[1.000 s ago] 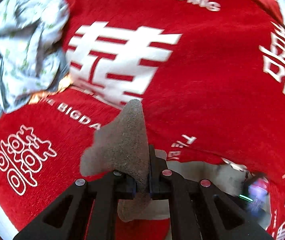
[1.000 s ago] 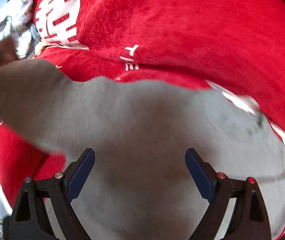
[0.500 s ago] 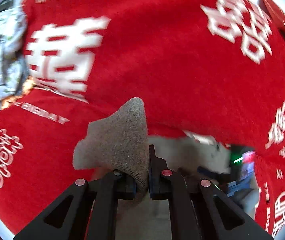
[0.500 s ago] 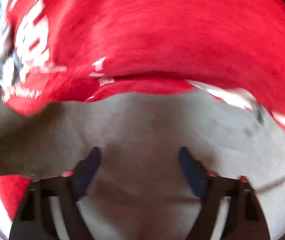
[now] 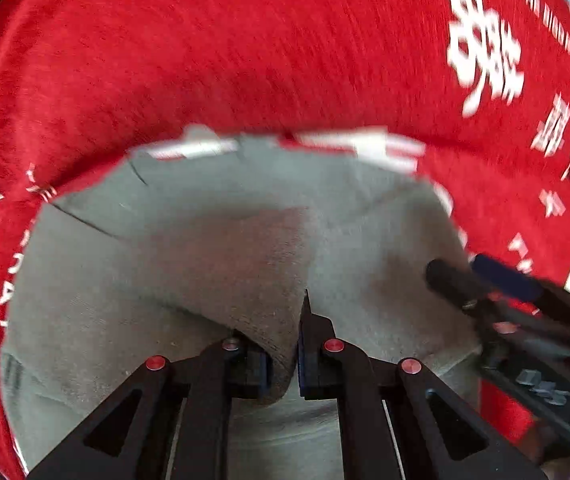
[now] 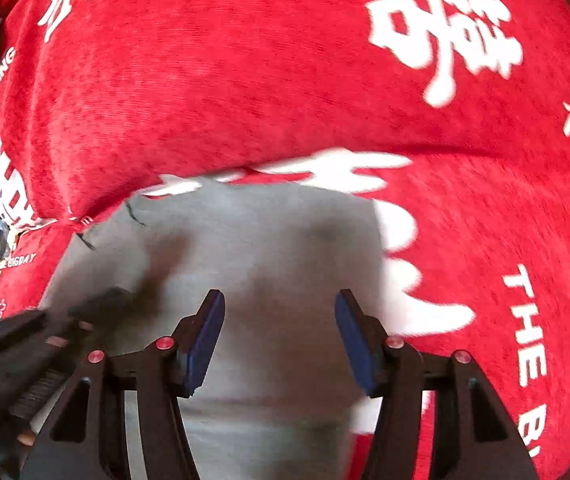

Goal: Fold small clothes
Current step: 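Lay the held sleeve across the sweater body and open the left tool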

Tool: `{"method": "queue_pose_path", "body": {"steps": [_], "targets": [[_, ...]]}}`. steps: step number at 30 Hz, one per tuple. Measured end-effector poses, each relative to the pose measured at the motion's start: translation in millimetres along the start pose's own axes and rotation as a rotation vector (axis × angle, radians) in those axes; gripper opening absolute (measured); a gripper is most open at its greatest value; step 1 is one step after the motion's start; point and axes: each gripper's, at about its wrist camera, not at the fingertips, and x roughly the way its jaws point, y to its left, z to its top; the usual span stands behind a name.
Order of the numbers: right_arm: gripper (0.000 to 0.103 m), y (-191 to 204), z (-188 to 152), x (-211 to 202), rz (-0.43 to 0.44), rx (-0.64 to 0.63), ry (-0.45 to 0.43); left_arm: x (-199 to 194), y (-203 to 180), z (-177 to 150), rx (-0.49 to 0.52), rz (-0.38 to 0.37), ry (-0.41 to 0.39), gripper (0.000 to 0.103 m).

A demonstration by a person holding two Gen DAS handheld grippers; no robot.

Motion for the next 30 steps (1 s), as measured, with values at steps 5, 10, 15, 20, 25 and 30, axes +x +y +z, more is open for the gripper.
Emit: {"method": "queue_pose_path", "body": {"steps": [5, 10, 15, 20, 25, 30], "targets": [[0.061, -26, -8, -2, 0.037, 0.051, 0.02, -1, -3, -3, 0.005, -0.009, 0.016, 0.071], [0.064, -27, -13, -16, 0.062, 0.058, 0.001, -66, 15, 0, 0.037, -0.107, -0.094, 0.071], [0.075, 1, -16, -35, 0.064, -0.031, -0.025, -113, 85, -24, -0.084, -0.129, -0.197, 0.099], [0.079, 70, -13, -32, 0.073, -0.22, -0.011, -82, 181, -58, -0.356, 0.078, -0.161, 0.099], [0.079, 120, -12, -8, 0.039, -0.346, 0.009, -47, 207, -65, -0.385, 0.078, -0.166, 0.099], [0.079, 157, -4, 36, -0.008, -0.466, 0.072, -22, 203, -72, -0.333, 0.109, -0.15, 0.102]]}}
